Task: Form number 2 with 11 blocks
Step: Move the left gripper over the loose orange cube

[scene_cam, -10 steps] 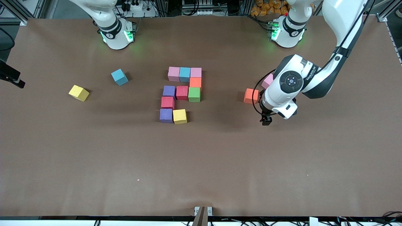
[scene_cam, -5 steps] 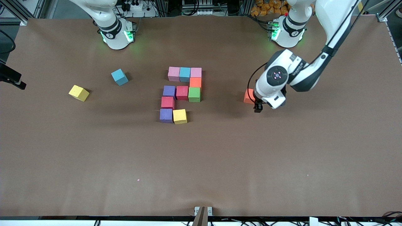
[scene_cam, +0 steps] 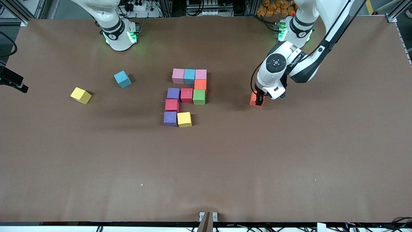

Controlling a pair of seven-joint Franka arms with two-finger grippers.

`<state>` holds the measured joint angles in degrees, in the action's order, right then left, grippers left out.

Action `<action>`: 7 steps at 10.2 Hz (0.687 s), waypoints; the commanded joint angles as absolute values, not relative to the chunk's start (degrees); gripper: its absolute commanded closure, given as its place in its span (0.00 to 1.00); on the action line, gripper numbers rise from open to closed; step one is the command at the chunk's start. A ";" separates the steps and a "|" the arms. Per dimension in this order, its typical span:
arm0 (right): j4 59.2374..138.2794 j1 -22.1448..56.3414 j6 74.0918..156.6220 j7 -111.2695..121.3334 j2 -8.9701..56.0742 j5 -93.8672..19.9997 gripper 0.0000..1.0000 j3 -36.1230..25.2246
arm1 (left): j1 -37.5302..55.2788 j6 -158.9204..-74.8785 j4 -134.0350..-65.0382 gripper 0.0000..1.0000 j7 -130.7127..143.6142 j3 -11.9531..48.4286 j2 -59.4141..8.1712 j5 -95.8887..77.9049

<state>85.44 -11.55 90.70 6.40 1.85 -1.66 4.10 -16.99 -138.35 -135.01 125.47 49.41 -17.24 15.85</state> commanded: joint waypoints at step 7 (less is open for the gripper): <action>84.73 -12.66 90.35 7.21 2.72 -2.20 0.00 4.39 | -20.48 -144.49 -137.29 0.00 124.37 49.31 -18.45 20.38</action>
<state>85.44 -11.88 90.69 6.40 2.10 -1.65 3.91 -19.60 -142.93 -136.59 124.87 49.18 -17.69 18.26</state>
